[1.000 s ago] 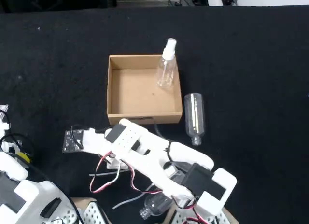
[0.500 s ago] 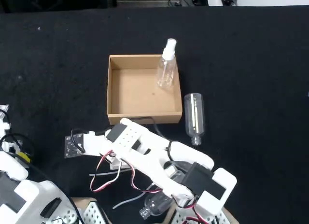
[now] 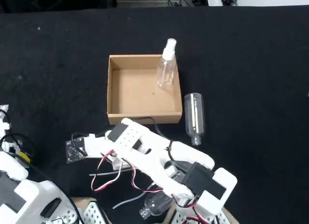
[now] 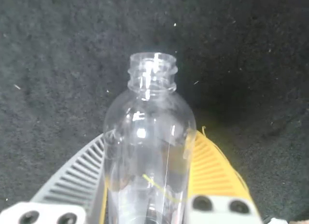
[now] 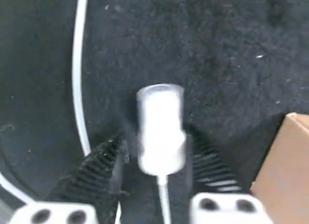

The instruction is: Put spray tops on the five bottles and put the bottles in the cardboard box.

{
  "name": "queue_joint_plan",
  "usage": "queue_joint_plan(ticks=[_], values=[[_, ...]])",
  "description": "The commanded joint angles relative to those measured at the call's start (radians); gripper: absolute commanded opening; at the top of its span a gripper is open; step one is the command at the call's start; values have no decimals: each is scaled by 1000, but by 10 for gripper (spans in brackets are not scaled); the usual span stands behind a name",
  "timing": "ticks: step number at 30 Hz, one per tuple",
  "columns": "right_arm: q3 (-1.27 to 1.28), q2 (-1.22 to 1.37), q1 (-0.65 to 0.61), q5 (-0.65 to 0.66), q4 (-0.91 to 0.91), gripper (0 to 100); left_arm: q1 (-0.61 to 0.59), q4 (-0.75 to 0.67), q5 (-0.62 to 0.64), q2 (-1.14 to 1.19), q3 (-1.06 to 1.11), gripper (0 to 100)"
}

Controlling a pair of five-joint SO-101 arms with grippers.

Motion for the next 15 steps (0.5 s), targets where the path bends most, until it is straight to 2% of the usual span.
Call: queue_joint_plan(ticks=[1, 4, 8, 15], values=[[-5, 2, 12, -21, -52, 7, 10, 3, -11, -54, -12, 30], [-18, 1, 20, -72, -87, 11, 10, 9, -11, -55, -12, 30], [-133, -12, 61, -180, -81, 11, 10, 104, -11, -55, -50, 30], [-426, -88, 77, -367, 58, 11, -1, 127, -5, -68, -94, 30]])
